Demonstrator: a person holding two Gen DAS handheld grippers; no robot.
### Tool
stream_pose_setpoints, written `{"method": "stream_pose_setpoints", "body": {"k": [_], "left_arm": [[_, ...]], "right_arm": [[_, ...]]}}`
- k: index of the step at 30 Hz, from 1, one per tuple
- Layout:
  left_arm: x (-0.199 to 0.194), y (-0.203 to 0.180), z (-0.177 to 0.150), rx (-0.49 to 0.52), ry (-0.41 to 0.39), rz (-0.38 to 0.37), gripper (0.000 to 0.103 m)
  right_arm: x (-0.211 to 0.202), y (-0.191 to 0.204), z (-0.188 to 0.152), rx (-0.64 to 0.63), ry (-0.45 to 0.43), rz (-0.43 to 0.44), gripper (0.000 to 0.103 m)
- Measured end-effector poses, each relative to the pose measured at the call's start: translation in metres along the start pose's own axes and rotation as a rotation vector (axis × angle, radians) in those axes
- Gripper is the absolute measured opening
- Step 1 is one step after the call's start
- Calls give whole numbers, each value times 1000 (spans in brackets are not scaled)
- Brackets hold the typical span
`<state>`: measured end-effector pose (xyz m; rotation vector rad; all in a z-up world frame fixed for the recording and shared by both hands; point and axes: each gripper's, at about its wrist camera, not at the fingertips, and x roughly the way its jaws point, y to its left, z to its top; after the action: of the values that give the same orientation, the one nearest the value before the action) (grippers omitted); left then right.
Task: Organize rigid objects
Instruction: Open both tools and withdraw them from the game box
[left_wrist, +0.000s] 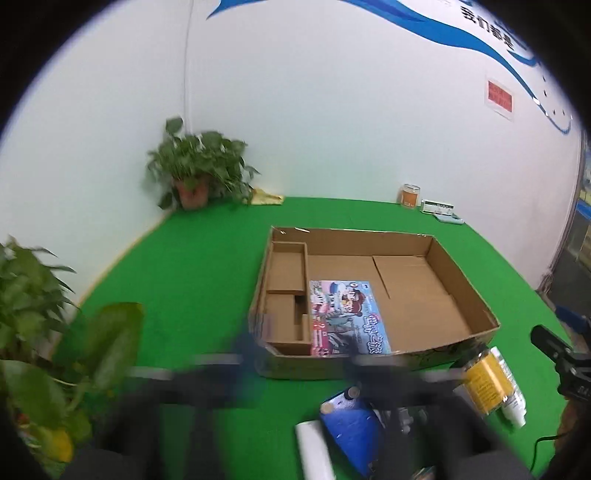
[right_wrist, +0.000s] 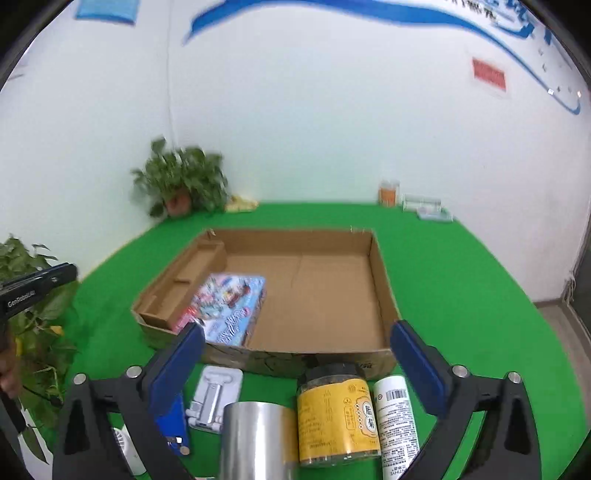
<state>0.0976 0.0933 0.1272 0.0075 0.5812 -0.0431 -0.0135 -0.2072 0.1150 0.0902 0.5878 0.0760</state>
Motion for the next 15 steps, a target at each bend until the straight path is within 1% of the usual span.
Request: {"method": "stream_pose_setpoints", "body": {"k": [1, 2, 3, 4, 7, 10, 12, 13, 15], "left_arm": [[-9, -1, -2, -5, -29, 11, 102], [-18, 0, -4, -18, -75, 6, 102], [-24, 0, -7, -31, -96, -5, 102], [-27, -1, -9, -33, -86, -12, 102], [-23, -2, -18, -48, -15, -44, 102], [-20, -3, -34, -86, 21, -60, 102], [-21, -7, -46, -88, 62, -63, 102], [-24, -8, -54, -87, 89, -68, 102], [-21, -11, -63, -87, 116, -75, 102]], "right_arm": [[-9, 2, -3, -18, -2, 11, 102], [-16, 5, -6, -31, 0, 35, 102], [-21, 9, -9, -35, 0, 59, 102], [-27, 10, -13, -34, -1, 80, 102], [-43, 15, -24, -37, 13, 129, 102], [-51, 21, -41, -48, 61, 186, 102], [-51, 27, -53, -68, 88, 196, 102], [-50, 30, -61, -75, 110, 194, 102], [-44, 30, -78, -61, 170, 198, 101]]}}
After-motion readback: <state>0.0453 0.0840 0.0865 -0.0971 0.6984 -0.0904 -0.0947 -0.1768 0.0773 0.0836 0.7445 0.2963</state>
